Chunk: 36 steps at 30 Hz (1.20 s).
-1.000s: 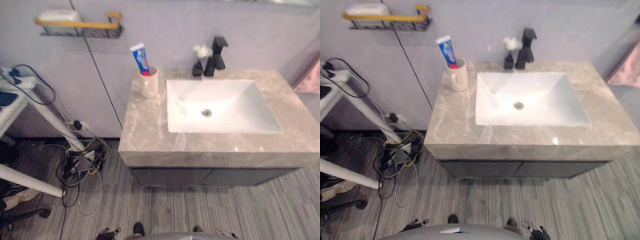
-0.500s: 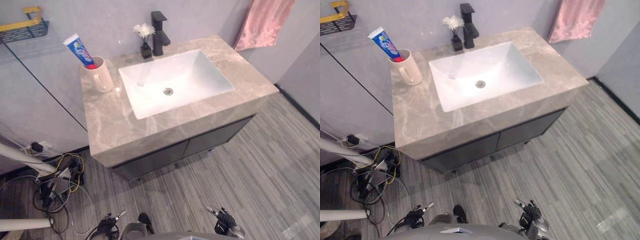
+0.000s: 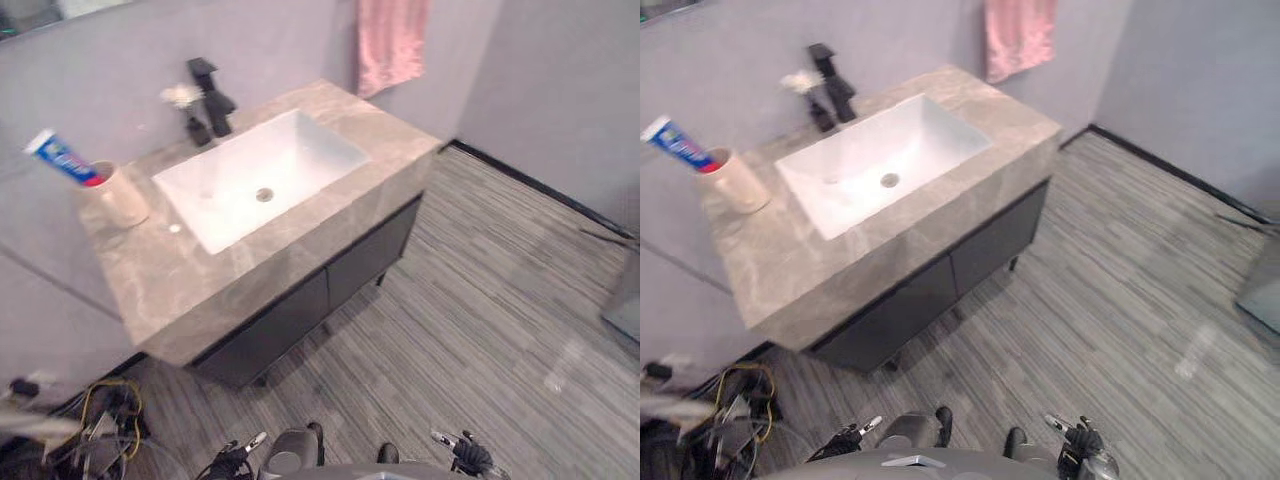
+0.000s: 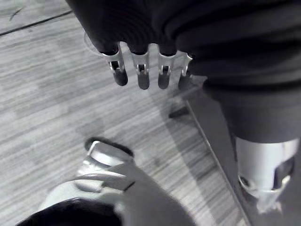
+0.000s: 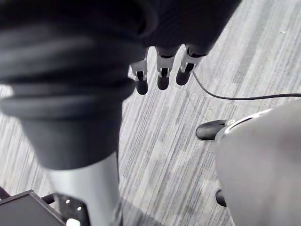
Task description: Organize washtable
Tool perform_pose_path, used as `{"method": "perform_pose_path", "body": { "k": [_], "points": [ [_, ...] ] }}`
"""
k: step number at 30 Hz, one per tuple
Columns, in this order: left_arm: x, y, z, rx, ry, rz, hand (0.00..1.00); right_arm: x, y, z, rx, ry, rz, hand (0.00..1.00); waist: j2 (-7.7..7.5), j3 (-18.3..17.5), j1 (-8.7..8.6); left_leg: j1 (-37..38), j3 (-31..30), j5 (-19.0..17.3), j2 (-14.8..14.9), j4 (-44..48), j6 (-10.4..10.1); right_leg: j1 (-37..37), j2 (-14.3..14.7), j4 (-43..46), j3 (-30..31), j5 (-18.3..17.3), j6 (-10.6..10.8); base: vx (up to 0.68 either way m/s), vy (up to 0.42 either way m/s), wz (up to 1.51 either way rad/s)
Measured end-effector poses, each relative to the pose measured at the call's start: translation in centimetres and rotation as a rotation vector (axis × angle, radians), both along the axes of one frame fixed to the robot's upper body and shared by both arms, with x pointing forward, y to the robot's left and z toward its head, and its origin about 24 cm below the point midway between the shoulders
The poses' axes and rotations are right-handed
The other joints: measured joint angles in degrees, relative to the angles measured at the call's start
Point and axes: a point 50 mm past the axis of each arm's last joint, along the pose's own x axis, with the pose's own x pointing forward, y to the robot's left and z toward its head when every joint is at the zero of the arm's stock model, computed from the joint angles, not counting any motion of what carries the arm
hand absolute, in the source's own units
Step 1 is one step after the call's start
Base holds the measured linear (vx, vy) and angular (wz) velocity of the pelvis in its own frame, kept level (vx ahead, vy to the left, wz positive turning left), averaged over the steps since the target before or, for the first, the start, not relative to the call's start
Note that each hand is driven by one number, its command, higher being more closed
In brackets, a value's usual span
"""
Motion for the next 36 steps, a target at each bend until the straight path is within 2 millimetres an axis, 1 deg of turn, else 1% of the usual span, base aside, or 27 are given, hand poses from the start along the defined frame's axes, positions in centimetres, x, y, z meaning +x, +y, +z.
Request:
{"method": "perform_pose_path", "body": {
  "k": [1,4,5,6,8,9,11,13,14,15,16,17,18,20,23,25,26,27,28,29,30,31,32,33,34,35,36],
  "points": [
    [-0.7,0.0,-0.1,-0.009,0.012,0.044,0.00,0.1,0.2,0.0,0.000,0.001,0.026,0.00,-0.24,-0.1,0.40,1.0,-1.9,-1.3,-1.6,1.3,2.1,-1.0,0.7,1.9,4.5,0.0,0.1,0.20,0.139,-1.26],
    [-2.1,0.2,-0.3,-0.010,0.035,0.091,0.00,-0.6,0.6,-0.2,0.011,0.021,0.028,0.00,-0.82,-2.8,0.83,2.4,3.3,-1.6,-0.6,0.0,2.8,-2.4,1.0,4.4,8.7,-0.9,1.3,0.19,0.071,-1.05],
    [-2.4,0.4,-0.3,-0.007,0.045,0.090,0.00,-1.3,0.7,-0.4,0.016,0.036,0.022,0.00,-1.74,-4.6,0.57,2.6,4.5,-1.8,-0.7,-1.1,3.4,-3.8,0.9,5.1,10.0,-1.3,1.9,0.23,0.030,-0.51],
    [-2.3,0.4,-0.3,-0.006,0.043,0.085,0.00,-1.5,0.8,-0.4,0.020,0.041,0.022,0.00,-1.35,-5.5,0.32,2.6,5.0,-1.7,-0.7,-1.7,3.7,-4.5,0.8,5.6,10.3,-1.5,2.2,0.30,0.029,-0.45],
    [-1.2,0.4,-0.1,-0.004,0.018,0.056,0.00,-1.6,0.8,-0.5,0.029,0.040,0.034,0.00,-1.96,-7.0,-0.52,3.3,6.1,-0.1,-1.6,-3.7,6.0,-6.7,0.3,7.0,11.7,-2.4,3.0,0.28,0.025,-0.35],
    [-0.6,0.3,0.0,-0.003,0.007,0.037,0.00,-1.5,0.8,-0.5,0.026,0.040,0.038,0.00,-1.95,-7.0,-0.57,3.3,6.4,0.1,-1.8,-3.9,5.9,-7.3,0.3,7.5,11.8,-2.6,3.1,0.26,0.015,-0.56],
    [0.8,-0.3,0.1,-0.011,-0.023,-0.013,0.00,-1.5,0.5,-0.4,0.026,0.038,0.017,0.00,-1.54,-6.7,-0.64,4.6,8.4,0.9,-2.1,-3.5,4.7,-9.2,0.6,12.1,11.4,-2.7,3.1,0.21,0.013,-0.87],
    [1.5,-0.4,0.3,-0.013,-0.040,-0.025,0.00,-1.1,0.7,-0.4,0.029,0.023,0.006,0.00,-2.24,-5.4,-1.26,3.5,10.3,1.7,-3.1,3.4,3.2,-9.9,-0.5,16.9,10.8,-2.4,3.1,-0.09,-0.011,-0.89],
    [1.9,0.1,0.4,0.001,-0.055,-0.041,0.00,-0.2,1.0,-0.3,0.039,0.003,-0.003,0.00,-3.76,-4.0,-2.05,1.4,10.4,-1.2,-3.7,4.5,6.6,-10.0,-2.7,19.0,9.5,-2.5,3.0,-0.71,-0.199,-1.08],
    [1.9,-0.6,0.4,-0.014,-0.062,-0.066,0.00,0.0,0.7,-0.2,0.035,0.002,-0.010,0.00,-1.58,-4.4,-3.46,5.9,11.1,7.7,0.4,-14.2,6.4,-10.7,-2.7,19.1,3.1,-3.4,2.8,-0.75,-0.210,-1.28],
    [1.8,-0.4,0.4,-0.012,-0.065,-0.058,0.00,0.4,1.0,-0.2,0.044,-0.004,-0.012,0.00,-3.21,-4.2,-3.57,8.4,14.1,9.5,-0.9,-16.7,6.3,-11.3,-5.0,20.1,-0.2,-4.6,2.6,-0.37,-0.171,-1.53],
    [2.1,-0.4,0.4,-0.010,-0.054,-0.076,0.00,0.8,1.3,-0.2,0.052,-0.016,-0.004,0.00,-3.49,-4.0,-3.75,9.1,18.4,9.9,-0.7,-17.9,5.8,-12.0,-6.9,20.5,-8.2,-5.2,2.3,0.04,0.002,-1.73],
    [2.0,-0.4,0.3,-0.016,-0.049,-0.092,0.00,1.0,1.3,-0.2,0.052,-0.016,-0.012,0.00,-3.56,-3.3,-3.76,10.1,22.6,9.8,0.4,-17.9,5.7,-12.1,-7.9,19.2,-14.1,-5.1,2.3,0.07,0.025,-1.71],
    [1.9,-0.1,0.3,-0.012,-0.042,-0.106,0.00,1.0,1.3,-0.2,0.055,-0.015,-0.025,0.00,-3.17,-2.8,-3.85,11.1,27.7,9.3,2.5,-17.7,5.0,-12.0,-7.7,15.4,-17.9,-4.5,2.7,0.06,-0.020,-1.81],
    [1.4,1.3,0.4,0.022,-0.015,-0.111,0.00,0.8,1.9,-0.4,0.073,-0.006,-0.036,0.00,-4.94,-2.0,-4.10,13.9,34.7,7.8,5.3,-16.4,2.9,-12.1,-7.7,9.5,-20.9,-1.5,2.7,0.04,-0.184,-1.64],
    [0.6,2.3,0.3,0.037,0.007,-0.077,0.00,-0.1,2.1,-0.6,0.091,0.007,-0.090,0.00,-6.75,-2.0,-5.47,15.5,36.3,5.6,5.5,-15.4,1.3,-11.7,-8.3,7.2,-20.0,1.4,2.6,0.07,-0.325,-1.04],
    [0.1,2.3,0.2,0.030,0.017,-0.041,0.00,-0.8,1.6,-0.7,0.089,0.016,-0.136,0.00,-6.69,-1.9,-5.90,16.8,36.5,3.0,6.1,-15.1,0.4,-11.9,-8.2,7.7,-19.9,6.3,0.6,0.08,-0.323,-0.56],
    [0.0,2.1,0.1,0.020,0.021,-0.022,0.00,-1.1,1.3,-0.7,0.086,0.022,-0.162,0.00,-5.91,-1.7,-6.23,17.3,36.7,2.5,7.1,-15.0,0.1,-11.8,-7.2,8.5,-19.9,5.9,-0.1,0.08,-0.381,-0.47],
    [-0.3,1.9,0.0,0.007,0.025,0.003,0.00,-2.4,0.9,-0.9,0.084,0.053,-0.198,0.00,-5.05,-1.9,-7.12,17.7,36.8,2.3,9.1,-14.6,-1.1,-11.9,-5.4,8.8,-20.0,4.1,-0.6,0.08,-0.347,-0.34],
    [-0.4,1.9,0.0,0.000,0.022,0.026,0.00,-3.8,0.7,-1.1,0.084,0.081,-0.234,0.00,-4.14,-1.6,-7.08,18.1,37.4,1.0,11.3,-12.9,-3.0,-11.9,-3.6,10.2,-20.1,1.6,-1.1,0.08,-0.341,-0.30],
    [-0.5,1.7,-0.1,-0.009,0.021,0.045,0.00,-4.4,0.6,-1.1,0.081,0.094,-0.244,0.00,-3.64,-1.4,-7.09,17.7,37.7,0.1,12.6,-10.8,-3.6,-11.9,-3.0,11.1,-20.5,0.4,-1.1,0.10,-0.335,-0.33],
    [-0.7,1.8,-0.1,-0.019,0.020,0.077,0.00,-5.4,0.6,-1.2,0.081,0.116,-0.259,0.00,-3.44,-1.5,-7.08,15.0,37.5,-1.0,15.4,-3.1,-4.4,-11.8,-1.7,11.4,-20.6,-0.9,-2.3,0.10,-0.390,-0.30],
    [-0.8,2.1,-0.1,-0.018,0.015,0.106,0.00,-6.2,0.6,-1.3,0.084,0.141,-0.271,0.00,-3.71,-1.3,-7.42,9.8,35.8,-0.4,19.7,10.7,-4.0,-9.6,-0.2,9.9,-20.3,-1.3,-3.0,0.11,-0.408,-0.35],
    [-1.0,2.1,-0.1,-0.023,0.015,0.124,0.00,-6.5,0.7,-1.4,0.086,0.152,-0.271,0.00,-3.18,-0.9,-7.40,7.1,34.1,1.0,22.4,18.9,-2.1,-8.1,1.3,8.9,-19.7,-1.3,-3.5,0.14,-0.412,-0.65],
    [-1.9,2.1,-0.2,-0.026,0.031,0.151,0.00,-6.9,0.2,-1.3,0.073,0.159,-0.272,0.00,-2.34,0.1,-7.16,2.4,29.7,3.3,25.9,32.3,2.1,-5.0,4.3,8.0,-17.2,-1.3,-5.0,0.16,-0.291,-0.97],
    [-2.9,1.8,-0.4,-0.037,0.053,0.175,0.00,-6.7,-0.1,-1.3,0.067,0.154,-0.271,0.00,-1.92,0.4,-6.64,-0.2,25.3,2.9,25.5,39.0,1.7,-3.2,5.9,7.8,-14.8,-2.2,-6.5,0.19,-0.267,-1.33],
    [-4.1,1.3,-0.6,-0.054,0.084,0.194,0.00,-6.2,-0.2,-1.2,0.065,0.142,-0.265,0.00,-1.82,0.5,-6.61,-1.9,22.3,2.4,23.5,42.6,1.0,-1.5,6.9,7.5,-12.4,-2.7,-7.5,0.18,-0.208,-1.46]
  ]
}}
